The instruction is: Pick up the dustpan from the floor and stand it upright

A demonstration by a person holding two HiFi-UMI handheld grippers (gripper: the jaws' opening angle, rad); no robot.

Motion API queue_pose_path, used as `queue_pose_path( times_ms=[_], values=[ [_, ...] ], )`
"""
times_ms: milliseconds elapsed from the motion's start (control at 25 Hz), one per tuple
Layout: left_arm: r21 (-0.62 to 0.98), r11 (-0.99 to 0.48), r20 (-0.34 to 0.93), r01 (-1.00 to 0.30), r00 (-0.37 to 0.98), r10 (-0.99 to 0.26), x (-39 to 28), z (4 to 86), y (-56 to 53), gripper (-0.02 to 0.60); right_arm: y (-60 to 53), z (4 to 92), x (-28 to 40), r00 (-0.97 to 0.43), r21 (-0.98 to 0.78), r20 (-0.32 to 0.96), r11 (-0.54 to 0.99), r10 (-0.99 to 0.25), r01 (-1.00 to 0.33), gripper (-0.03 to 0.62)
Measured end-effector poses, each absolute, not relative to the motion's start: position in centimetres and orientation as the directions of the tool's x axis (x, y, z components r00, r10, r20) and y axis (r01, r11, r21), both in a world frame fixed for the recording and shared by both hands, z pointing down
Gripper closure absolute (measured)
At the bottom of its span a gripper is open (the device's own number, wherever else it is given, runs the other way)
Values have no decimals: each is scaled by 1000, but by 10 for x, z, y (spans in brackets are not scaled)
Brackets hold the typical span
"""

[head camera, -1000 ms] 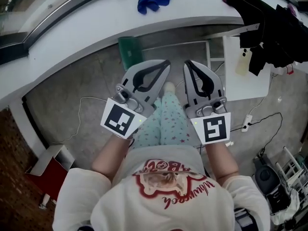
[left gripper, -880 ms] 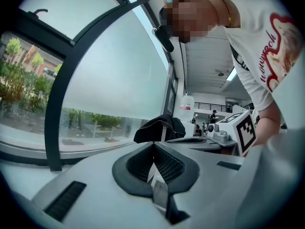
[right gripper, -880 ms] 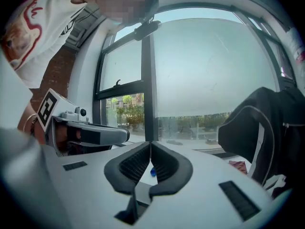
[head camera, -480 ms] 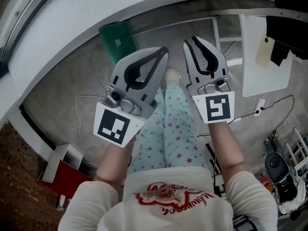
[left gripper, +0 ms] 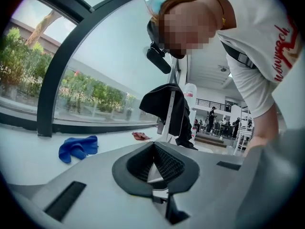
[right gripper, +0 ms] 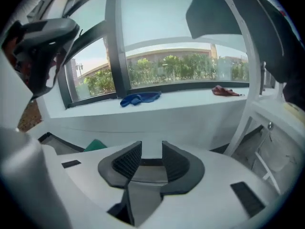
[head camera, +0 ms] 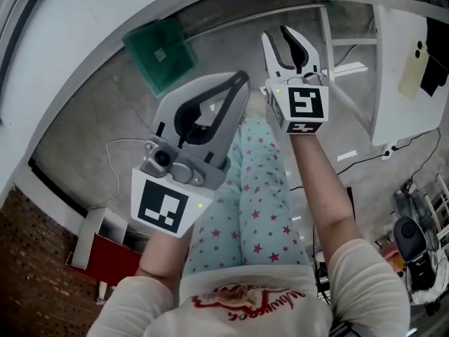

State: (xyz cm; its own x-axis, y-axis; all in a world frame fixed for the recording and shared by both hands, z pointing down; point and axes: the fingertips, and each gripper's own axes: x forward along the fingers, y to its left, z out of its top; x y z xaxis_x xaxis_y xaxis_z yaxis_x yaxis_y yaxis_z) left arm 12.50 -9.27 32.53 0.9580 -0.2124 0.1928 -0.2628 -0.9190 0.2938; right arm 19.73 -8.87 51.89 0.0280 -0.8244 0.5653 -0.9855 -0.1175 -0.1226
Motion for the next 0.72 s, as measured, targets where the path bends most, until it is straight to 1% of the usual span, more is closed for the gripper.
queue_pose_path(
  times_ms=[160,400,560,640,720],
  values=[
    [287,-922,210,-260,956,-204,125,345,-91,562,-94,565,214,75,-180,597,-225,-799,-958,462],
    [289,-920,209,-266,955,-210,124,366,-92,562,-95,624,243,161,-201,656,-377,-737,-904,460],
    [285,-926,202,-250,959,-196,125,381,-88,561,-87,669,255,190,-230,701,-470,-687,-852,452],
    [265,-931,220,-252,955,-196,129,396,-88,562,-81,690,259,191,-232,721,-491,-666,-840,448],
    [262,-924,273,-280,939,-208,135,419,-91,561,-75,707,264,195,-237,736,-517,-648,-822,444]
  ],
)
